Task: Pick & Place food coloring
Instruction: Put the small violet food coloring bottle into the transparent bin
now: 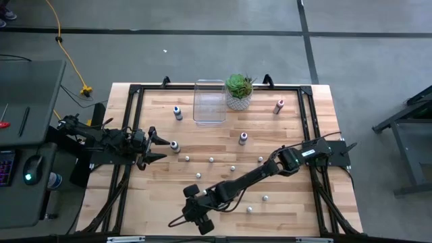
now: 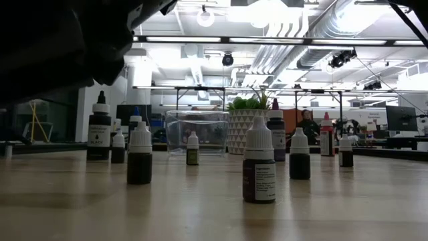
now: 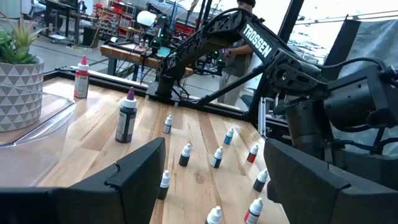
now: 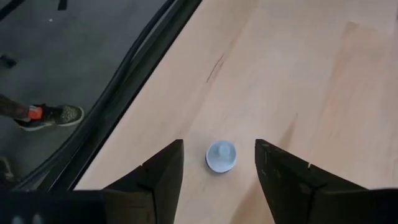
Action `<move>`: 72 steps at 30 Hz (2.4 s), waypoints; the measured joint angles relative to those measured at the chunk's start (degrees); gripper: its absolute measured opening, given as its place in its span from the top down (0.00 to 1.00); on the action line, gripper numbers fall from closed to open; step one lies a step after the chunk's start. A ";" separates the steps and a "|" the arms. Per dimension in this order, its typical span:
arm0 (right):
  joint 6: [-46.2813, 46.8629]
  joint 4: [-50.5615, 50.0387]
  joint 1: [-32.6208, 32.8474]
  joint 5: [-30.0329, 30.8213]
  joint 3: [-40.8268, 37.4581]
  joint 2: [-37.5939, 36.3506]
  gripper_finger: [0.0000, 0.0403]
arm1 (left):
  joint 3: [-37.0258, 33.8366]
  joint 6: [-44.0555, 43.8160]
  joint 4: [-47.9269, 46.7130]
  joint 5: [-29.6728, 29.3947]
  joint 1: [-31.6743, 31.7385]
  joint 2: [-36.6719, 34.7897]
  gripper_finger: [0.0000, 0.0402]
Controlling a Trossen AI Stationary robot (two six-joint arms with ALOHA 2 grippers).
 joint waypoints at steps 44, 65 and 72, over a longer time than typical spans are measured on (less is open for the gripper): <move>-0.10 0.02 -0.74 -2.40 0.00 0.81 0.83 | 0.00 0.00 0.00 -0.02 0.00 0.00 0.32; 2.50 -3.36 -0.65 0.77 2.27 0.19 0.88 | 0.00 0.00 0.00 -0.01 0.01 0.01 0.32; 4.49 -15.19 -0.63 7.38 12.31 -0.05 0.88 | 0.00 0.00 0.00 -0.01 0.01 0.01 0.32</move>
